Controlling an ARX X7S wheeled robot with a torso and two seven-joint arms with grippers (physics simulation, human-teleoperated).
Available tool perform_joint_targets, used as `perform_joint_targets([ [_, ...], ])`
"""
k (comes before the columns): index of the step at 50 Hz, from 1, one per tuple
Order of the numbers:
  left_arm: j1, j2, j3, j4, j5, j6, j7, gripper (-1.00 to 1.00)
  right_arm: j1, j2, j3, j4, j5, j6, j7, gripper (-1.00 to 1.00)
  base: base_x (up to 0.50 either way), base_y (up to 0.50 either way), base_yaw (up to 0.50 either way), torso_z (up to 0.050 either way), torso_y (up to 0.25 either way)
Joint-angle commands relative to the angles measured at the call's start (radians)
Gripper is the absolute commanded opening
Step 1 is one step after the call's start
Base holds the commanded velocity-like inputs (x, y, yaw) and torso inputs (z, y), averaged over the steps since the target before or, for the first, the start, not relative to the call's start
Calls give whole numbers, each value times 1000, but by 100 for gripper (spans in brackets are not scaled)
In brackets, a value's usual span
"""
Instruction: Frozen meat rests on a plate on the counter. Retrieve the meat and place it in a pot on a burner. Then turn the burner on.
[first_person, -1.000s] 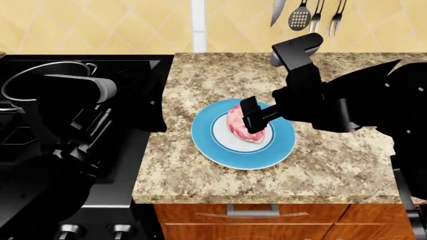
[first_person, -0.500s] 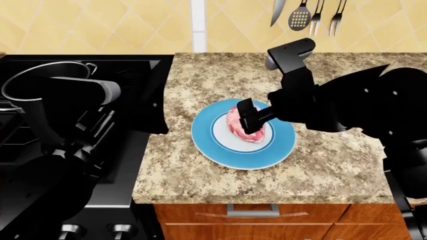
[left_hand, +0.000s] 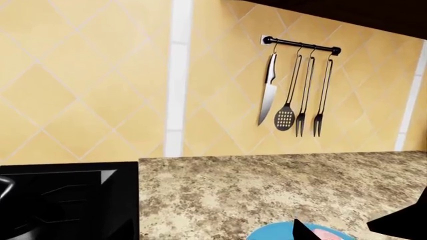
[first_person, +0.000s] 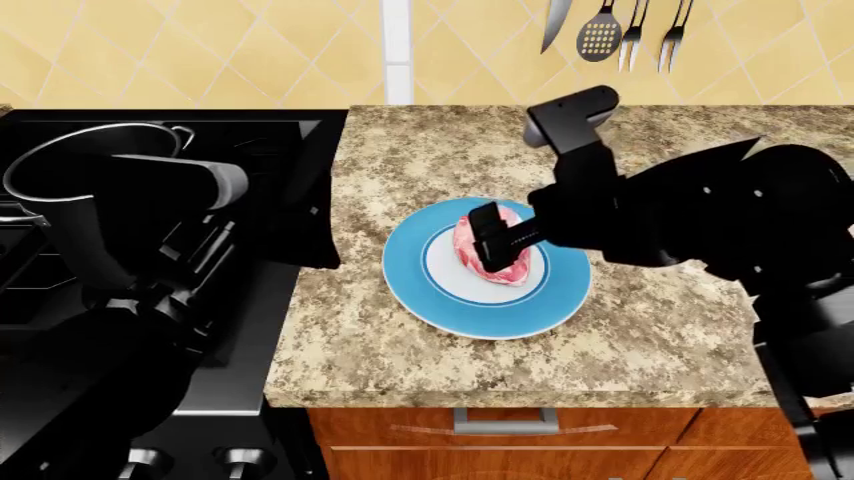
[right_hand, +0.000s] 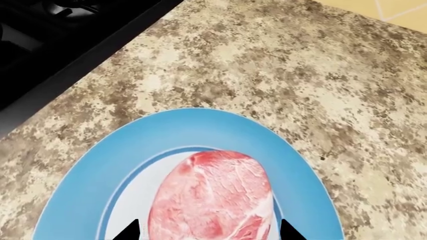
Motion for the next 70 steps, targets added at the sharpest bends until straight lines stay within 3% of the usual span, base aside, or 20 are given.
perform_joint_targets([
  [1,6,-2,4,-11,3,12,5,100,-7,-11,-19,22,-12,-16,-23,100,0,0,0,0,0],
  [70,13,-10,20,-32,-9,36,-4,100,-31,-9,-47,39,-4,-28,-31,100,0,0,0,0,0],
])
